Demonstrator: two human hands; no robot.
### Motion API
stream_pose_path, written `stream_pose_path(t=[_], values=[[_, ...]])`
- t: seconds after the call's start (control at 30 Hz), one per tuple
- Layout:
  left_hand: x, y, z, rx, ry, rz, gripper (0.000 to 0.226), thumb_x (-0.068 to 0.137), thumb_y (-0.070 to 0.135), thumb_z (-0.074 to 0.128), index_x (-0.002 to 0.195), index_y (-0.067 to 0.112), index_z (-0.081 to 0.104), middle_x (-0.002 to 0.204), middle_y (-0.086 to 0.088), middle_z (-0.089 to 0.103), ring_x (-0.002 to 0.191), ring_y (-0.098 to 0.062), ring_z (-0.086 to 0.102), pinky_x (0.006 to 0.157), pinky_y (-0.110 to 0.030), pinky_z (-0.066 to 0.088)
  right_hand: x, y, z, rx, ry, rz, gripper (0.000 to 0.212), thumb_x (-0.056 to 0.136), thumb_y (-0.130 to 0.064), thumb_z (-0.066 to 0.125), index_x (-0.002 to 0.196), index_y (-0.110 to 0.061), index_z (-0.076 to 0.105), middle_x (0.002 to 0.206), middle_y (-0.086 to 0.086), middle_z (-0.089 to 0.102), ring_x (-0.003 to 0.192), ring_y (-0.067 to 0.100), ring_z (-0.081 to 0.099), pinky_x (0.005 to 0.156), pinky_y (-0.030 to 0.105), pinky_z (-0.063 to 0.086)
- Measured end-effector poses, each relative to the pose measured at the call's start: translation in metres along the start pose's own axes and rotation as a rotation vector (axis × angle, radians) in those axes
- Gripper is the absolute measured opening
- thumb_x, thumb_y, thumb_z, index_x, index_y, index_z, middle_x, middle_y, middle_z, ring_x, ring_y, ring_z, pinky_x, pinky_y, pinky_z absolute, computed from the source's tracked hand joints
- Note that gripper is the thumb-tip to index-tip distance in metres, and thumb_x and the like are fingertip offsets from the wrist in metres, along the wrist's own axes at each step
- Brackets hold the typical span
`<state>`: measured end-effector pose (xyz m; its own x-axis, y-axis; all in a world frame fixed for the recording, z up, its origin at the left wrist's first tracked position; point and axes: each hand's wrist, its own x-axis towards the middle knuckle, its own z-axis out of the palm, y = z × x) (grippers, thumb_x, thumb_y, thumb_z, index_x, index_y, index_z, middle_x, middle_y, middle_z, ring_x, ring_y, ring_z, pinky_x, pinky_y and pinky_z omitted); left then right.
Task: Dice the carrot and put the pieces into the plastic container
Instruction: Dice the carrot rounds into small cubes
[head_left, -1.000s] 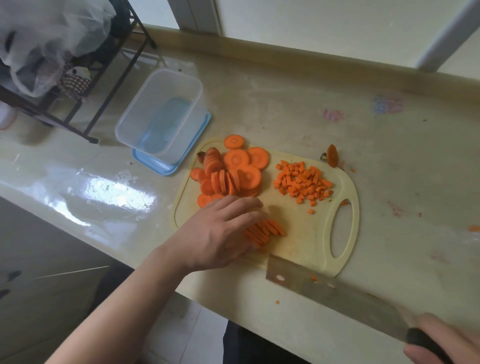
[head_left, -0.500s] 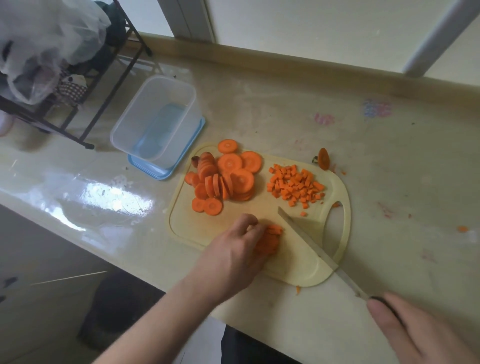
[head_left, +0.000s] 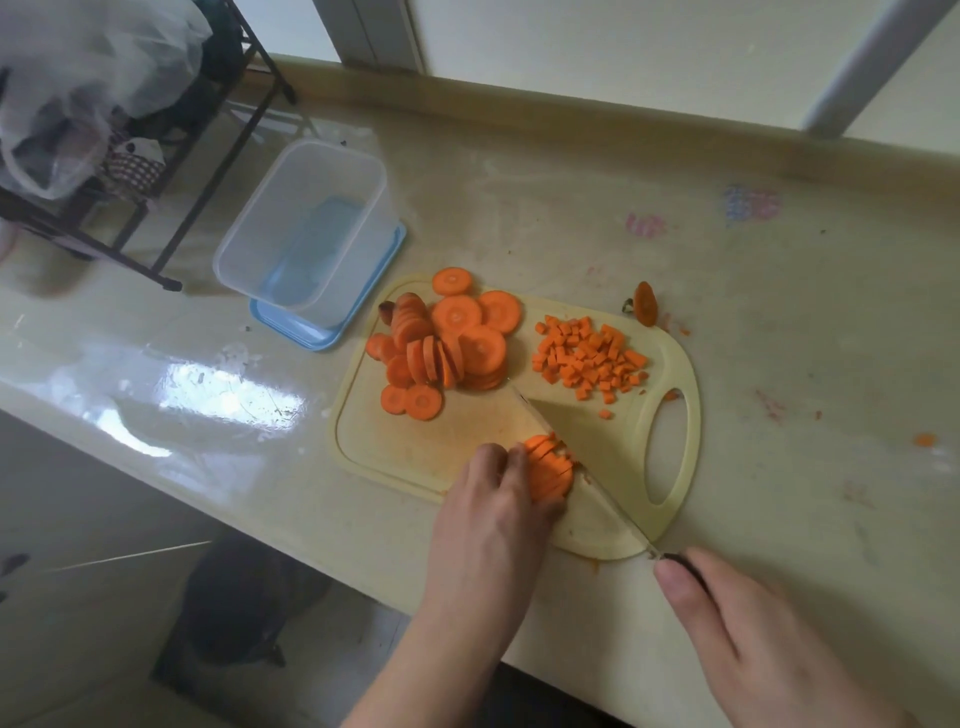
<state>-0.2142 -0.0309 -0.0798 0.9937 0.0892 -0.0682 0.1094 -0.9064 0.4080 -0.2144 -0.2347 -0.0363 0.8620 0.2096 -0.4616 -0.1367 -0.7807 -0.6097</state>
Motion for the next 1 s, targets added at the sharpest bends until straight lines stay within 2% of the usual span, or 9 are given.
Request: stream_pose_path(t=[0.1, 0.2, 0.37, 0.53, 0.7, 0.77, 0.87, 0.93, 1.0], values=[[0.005, -0.013, -0.008, -0.035, -0.014, 0.07, 0.064, 0.064, 0.041, 0.094, 0.114, 0.009, 0.069, 0.094, -0.004, 0.061, 0.072, -0.027, 0.065, 0.056, -0.032, 0.054, 0.004, 0.001, -0.006, -0.02, 0.018, -0.033, 0.088, 0.06, -0.095, -0.002, 0.079, -0.025, 0.047, 0.079, -0.015, 0.061, 0.069, 0.009, 0.056, 0.064, 0.027, 0.042], [0.01, -0.033, -0.016, -0.036, -0.05, 0.191, 0.079, 0.064, 0.041, 0.094, 0.128, 0.006, 0.064, 0.099, -0.004, 0.063, 0.08, -0.023, 0.067, 0.067, -0.031, 0.055, 0.004, 0.002, -0.009, -0.012, 0.046, -0.065, 0.072, 0.063, -0.093, 0.001, 0.08, -0.037, 0.043, 0.074, -0.015, 0.06, 0.065, 0.007, 0.053, 0.063, 0.025, 0.039], [0.029, -0.069, -0.032, -0.123, -0.161, 0.457, 0.041, 0.091, 0.028, 0.061, 0.129, 0.012, 0.061, 0.104, -0.005, 0.062, 0.084, -0.018, 0.06, 0.072, -0.027, 0.051, 0.004, 0.005, -0.01, -0.021, 0.043, -0.064, 0.079, 0.063, -0.094, 0.003, 0.082, -0.029, 0.044, 0.076, -0.009, 0.061, 0.067, 0.009, 0.053, 0.067, 0.024, 0.04], [0.042, -0.07, -0.025, -0.156, -0.113, 0.477, 0.03, 0.093, 0.032, 0.056, 0.108, 0.01, 0.07, 0.089, -0.003, 0.062, 0.071, -0.023, 0.061, 0.058, -0.034, 0.052, 0.003, 0.001, -0.009, -0.009, 0.028, -0.046, 0.082, 0.059, -0.095, 0.0, 0.088, -0.031, 0.043, 0.077, -0.01, 0.061, 0.07, 0.009, 0.054, 0.067, 0.027, 0.041], [0.039, -0.066, -0.019, -0.158, -0.074, 0.45, 0.037, 0.094, 0.043, 0.055, 0.104, 0.01, 0.069, 0.088, -0.003, 0.061, 0.07, -0.025, 0.061, 0.056, -0.036, 0.054, 0.003, -0.001, -0.009, -0.007, 0.019, -0.063, 0.08, 0.061, -0.095, 0.0, 0.087, -0.033, 0.044, 0.075, -0.012, 0.062, 0.066, 0.007, 0.056, 0.064, 0.027, 0.042], [0.036, -0.066, -0.02, -0.152, -0.049, 0.449, 0.038, 0.094, 0.045, 0.058, 0.107, 0.01, 0.068, 0.093, -0.004, 0.061, 0.075, -0.023, 0.06, 0.061, -0.037, 0.055, 0.003, 0.0, -0.01, -0.007, 0.021, -0.059, 0.081, 0.062, -0.095, 0.001, 0.085, -0.03, 0.045, 0.073, -0.01, 0.062, 0.064, 0.008, 0.056, 0.064, 0.027, 0.042], [0.03, -0.065, -0.021, -0.081, 0.001, 0.544, 0.044, 0.092, 0.045, 0.069, 0.115, 0.007, 0.069, 0.115, -0.011, 0.062, 0.1, -0.028, 0.06, 0.082, -0.037, 0.054, 0.004, 0.002, -0.013, -0.022, 0.012, -0.042, 0.091, 0.062, -0.095, 0.002, 0.079, -0.02, 0.05, 0.069, -0.003, 0.061, 0.062, 0.011, 0.054, 0.064, 0.03, 0.043], [0.028, -0.06, -0.016, -0.06, 0.002, 0.662, 0.04, 0.095, 0.038, 0.07, 0.119, 0.006, 0.07, 0.125, -0.016, 0.063, 0.114, -0.035, 0.059, 0.093, -0.042, 0.052, 0.004, 0.002, -0.014, -0.037, 0.001, -0.033, 0.095, 0.061, -0.095, 0.002, 0.076, -0.017, 0.052, 0.068, -0.002, 0.061, 0.063, 0.012, 0.055, 0.064, 0.03, 0.043], [0.028, -0.055, -0.007, -0.084, 0.006, 0.745, 0.029, 0.1, 0.026, 0.066, 0.12, 0.005, 0.071, 0.126, -0.017, 0.064, 0.117, -0.037, 0.059, 0.095, -0.045, 0.052, 0.004, 0.001, -0.015, -0.047, -0.011, -0.018, 0.096, 0.06, -0.095, 0.001, 0.078, -0.017, 0.053, 0.071, -0.005, 0.062, 0.065, 0.01, 0.056, 0.065, 0.029, 0.044]])
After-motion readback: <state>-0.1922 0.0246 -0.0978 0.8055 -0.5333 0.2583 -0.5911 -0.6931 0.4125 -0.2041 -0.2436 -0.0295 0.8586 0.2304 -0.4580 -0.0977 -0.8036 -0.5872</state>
